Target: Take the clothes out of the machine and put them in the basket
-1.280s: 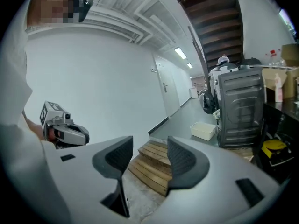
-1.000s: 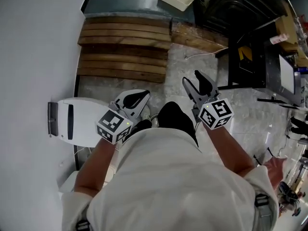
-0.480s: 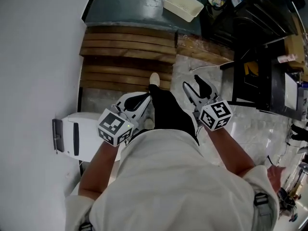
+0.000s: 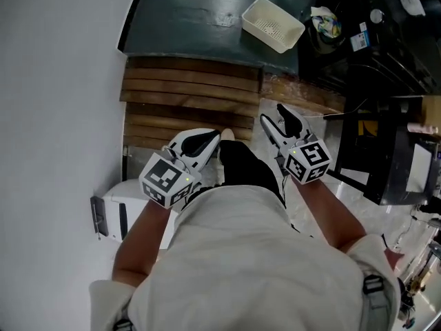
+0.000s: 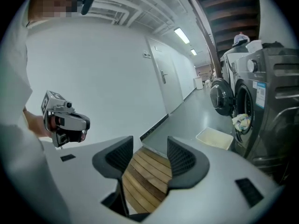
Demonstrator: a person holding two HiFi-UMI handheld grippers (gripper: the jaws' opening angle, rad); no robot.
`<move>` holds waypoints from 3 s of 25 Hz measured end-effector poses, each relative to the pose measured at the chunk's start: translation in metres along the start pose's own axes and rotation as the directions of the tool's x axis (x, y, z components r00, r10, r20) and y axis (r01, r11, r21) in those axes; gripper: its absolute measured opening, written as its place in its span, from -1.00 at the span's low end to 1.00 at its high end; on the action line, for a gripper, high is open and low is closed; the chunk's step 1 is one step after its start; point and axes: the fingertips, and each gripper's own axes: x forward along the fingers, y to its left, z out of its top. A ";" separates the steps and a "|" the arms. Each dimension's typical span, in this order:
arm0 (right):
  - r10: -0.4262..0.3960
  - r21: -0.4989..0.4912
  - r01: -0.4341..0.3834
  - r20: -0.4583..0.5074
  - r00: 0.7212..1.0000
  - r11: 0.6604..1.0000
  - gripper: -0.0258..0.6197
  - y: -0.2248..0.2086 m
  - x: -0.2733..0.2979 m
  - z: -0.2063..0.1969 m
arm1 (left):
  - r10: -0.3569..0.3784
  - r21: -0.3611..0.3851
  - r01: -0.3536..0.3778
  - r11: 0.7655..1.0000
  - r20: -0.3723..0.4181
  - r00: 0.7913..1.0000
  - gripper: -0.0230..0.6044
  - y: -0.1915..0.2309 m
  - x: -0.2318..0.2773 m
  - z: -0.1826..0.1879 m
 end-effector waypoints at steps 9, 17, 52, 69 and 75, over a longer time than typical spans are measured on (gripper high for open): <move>-0.059 0.067 0.056 0.041 0.997 0.996 -0.26 -0.073 0.021 0.078 | -0.065 0.108 0.071 0.992 -0.063 0.996 -0.94 0.029 0.067 0.111; -0.136 0.101 0.133 0.024 0.990 0.986 -0.26 -0.116 0.038 0.094 | -0.130 0.146 0.143 0.979 -0.099 0.987 -0.94 0.056 0.110 0.154; -0.626 0.338 0.634 -0.147 0.766 0.696 -0.12 -0.317 0.255 0.246 | -0.559 0.141 0.622 0.770 -0.319 0.765 -0.94 0.337 0.232 0.342; -0.728 0.236 0.831 -0.402 0.555 0.504 0.20 -0.589 0.244 0.099 | -0.669 0.046 0.761 0.647 -0.446 0.595 -0.94 0.326 0.403 0.315; -0.726 0.191 0.861 -0.470 0.501 0.471 0.26 -0.653 0.242 0.061 | -0.693 0.026 0.787 0.617 -0.455 0.559 -0.94 0.326 0.453 0.310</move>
